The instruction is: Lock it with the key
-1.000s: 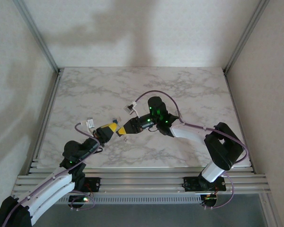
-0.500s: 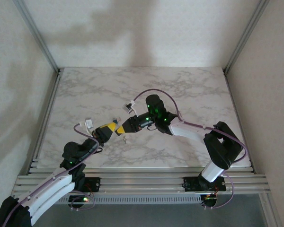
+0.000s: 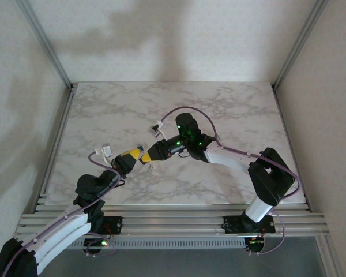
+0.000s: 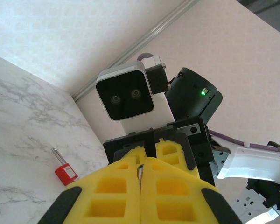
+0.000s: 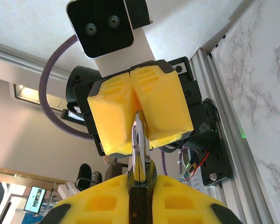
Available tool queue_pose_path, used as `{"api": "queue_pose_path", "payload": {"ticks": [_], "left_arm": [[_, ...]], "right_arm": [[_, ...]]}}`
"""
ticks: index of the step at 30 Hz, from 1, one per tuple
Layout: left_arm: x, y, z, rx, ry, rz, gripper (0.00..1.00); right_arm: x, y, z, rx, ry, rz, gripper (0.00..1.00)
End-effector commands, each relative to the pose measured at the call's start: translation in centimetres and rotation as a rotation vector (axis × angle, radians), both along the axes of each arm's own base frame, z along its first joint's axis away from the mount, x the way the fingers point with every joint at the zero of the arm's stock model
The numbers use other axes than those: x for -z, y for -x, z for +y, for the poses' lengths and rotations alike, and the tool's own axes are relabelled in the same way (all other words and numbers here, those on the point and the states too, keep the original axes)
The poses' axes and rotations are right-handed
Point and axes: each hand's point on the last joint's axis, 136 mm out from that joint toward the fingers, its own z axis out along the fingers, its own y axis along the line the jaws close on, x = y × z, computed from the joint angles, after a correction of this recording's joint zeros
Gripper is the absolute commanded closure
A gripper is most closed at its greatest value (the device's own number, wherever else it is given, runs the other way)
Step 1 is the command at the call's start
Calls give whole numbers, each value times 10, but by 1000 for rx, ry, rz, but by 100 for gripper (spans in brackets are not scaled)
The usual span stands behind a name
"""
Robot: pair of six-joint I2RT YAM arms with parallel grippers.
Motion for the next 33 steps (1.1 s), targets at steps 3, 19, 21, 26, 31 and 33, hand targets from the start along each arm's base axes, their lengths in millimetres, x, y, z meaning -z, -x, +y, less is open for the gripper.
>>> {"api": "queue_pose_path", "payload": {"ticks": [3, 19, 21, 26, 31, 33], "left_arm": [[32, 30, -31, 217, -96, 36, 100], [35, 36, -44, 254, -104, 41, 100], [37, 36, -45, 256, -109, 46, 100], [38, 38, -49, 267, -111, 48, 100], [38, 39, -52, 275, -121, 43, 100], [37, 39, -53, 274, -123, 40, 100]], "right_arm": [[-47, -35, 13, 141, -121, -139, 100], [-54, -47, 12, 175, -128, -141, 100], [-54, -49, 11, 182, -128, -141, 100], [-57, -55, 10, 199, -135, -135, 100], [-59, -57, 11, 197, -139, -132, 100], [-61, -58, 12, 197, -141, -134, 100]]}}
